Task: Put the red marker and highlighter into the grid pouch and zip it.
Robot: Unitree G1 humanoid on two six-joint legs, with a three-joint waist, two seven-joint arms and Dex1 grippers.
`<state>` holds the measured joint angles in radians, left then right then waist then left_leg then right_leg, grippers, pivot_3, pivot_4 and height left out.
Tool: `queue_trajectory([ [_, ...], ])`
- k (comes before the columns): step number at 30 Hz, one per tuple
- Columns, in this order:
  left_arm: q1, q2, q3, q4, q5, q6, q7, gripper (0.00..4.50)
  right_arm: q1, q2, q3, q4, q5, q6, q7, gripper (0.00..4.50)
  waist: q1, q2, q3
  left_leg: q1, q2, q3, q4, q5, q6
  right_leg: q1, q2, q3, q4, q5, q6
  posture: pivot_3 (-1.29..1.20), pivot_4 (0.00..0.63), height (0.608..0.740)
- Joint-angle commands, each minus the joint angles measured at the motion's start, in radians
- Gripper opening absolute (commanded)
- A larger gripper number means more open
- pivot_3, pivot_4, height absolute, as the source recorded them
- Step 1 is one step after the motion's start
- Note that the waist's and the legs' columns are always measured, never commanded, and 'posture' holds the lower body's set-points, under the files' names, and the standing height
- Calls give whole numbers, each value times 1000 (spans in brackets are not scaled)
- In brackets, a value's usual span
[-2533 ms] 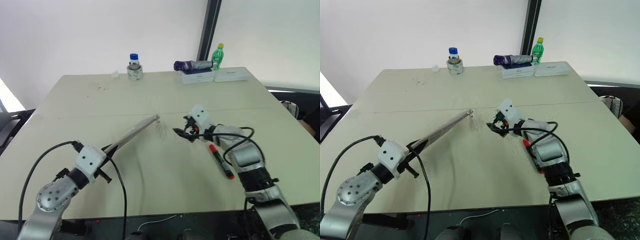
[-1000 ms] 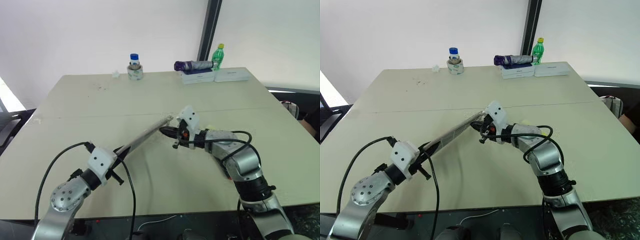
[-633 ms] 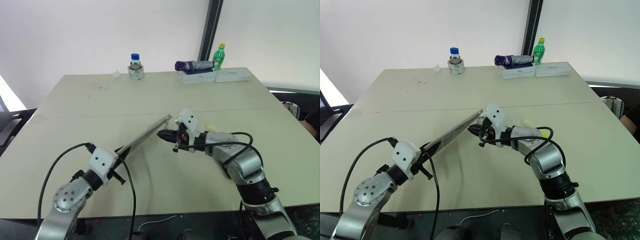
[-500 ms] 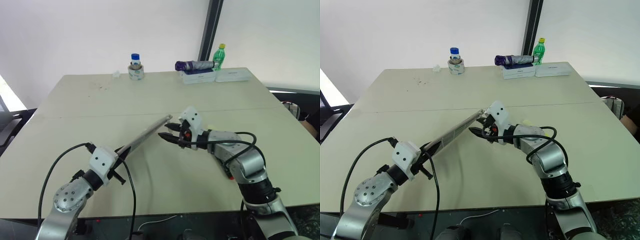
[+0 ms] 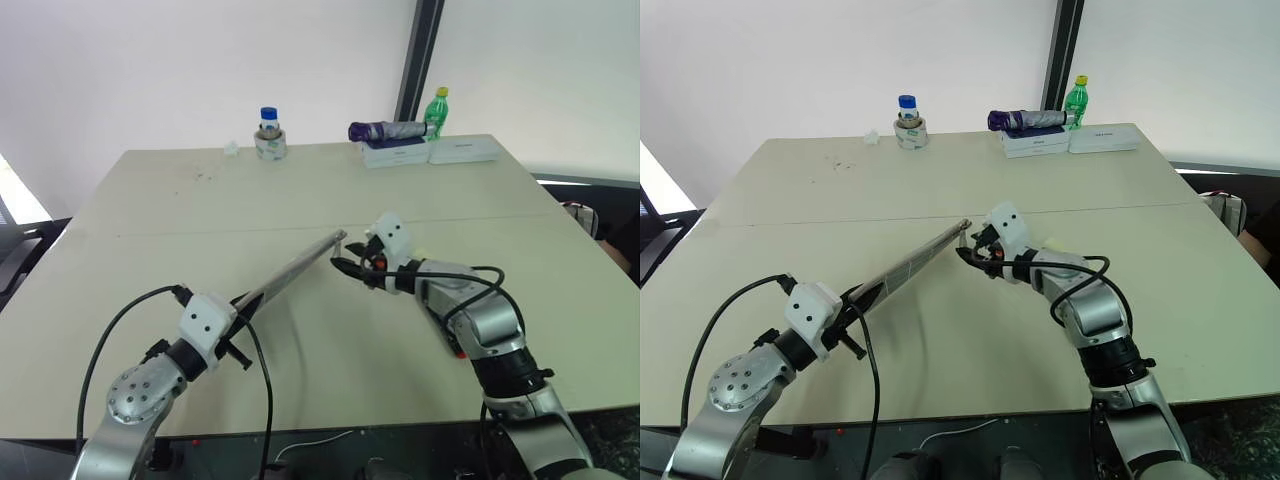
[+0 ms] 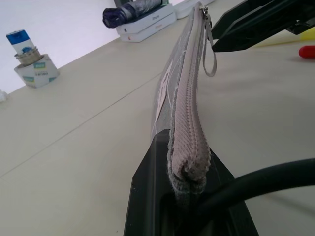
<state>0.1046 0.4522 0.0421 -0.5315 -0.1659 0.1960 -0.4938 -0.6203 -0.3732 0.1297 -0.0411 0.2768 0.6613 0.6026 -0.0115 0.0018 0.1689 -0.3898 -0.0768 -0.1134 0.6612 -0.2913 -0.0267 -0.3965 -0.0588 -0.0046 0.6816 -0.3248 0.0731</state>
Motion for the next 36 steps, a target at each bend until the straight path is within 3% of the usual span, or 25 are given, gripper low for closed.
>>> queue_trajectory([
  [1,-2,4,12,-46,-16,-2,-2,0,-27,9,-17,-12,-1,-32,3,2331,0,0,0,0,0,0,0,0,0,0,0,0,0,0,0,0,150,740],
  [5,-7,3,9,-45,-17,3,-5,0,-27,28,-13,-11,15,-43,13,2331,0,0,0,0,0,0,0,0,0,0,0,0,0,0,0,0,150,740],
  [8,-10,3,6,-46,-17,5,-8,0,-29,41,-14,-14,19,-33,11,1435,0,0,0,0,0,0,0,0,0,0,0,0,0,0,0,0,150,740],
  [11,-15,2,4,-46,-18,7,-6,0,-29,39,-11,-28,19,-16,15,46,0,0,0,0,0,0,0,0,0,0,0,0,0,0,0,0,150,740],
  [28,-91,-48,-106,7,87,13,54,0,4,15,104,-290,66,107,100,46,0,0,0,0,0,0,0,0,0,0,0,0,0,0,0,0,150,740],
  [36,-160,-93,-172,85,120,-2,61,0,25,-69,197,-448,119,142,215,46,2,0,0,0,0,0,0,0,0,0,0,0,0,0,0,0,150,740],
])
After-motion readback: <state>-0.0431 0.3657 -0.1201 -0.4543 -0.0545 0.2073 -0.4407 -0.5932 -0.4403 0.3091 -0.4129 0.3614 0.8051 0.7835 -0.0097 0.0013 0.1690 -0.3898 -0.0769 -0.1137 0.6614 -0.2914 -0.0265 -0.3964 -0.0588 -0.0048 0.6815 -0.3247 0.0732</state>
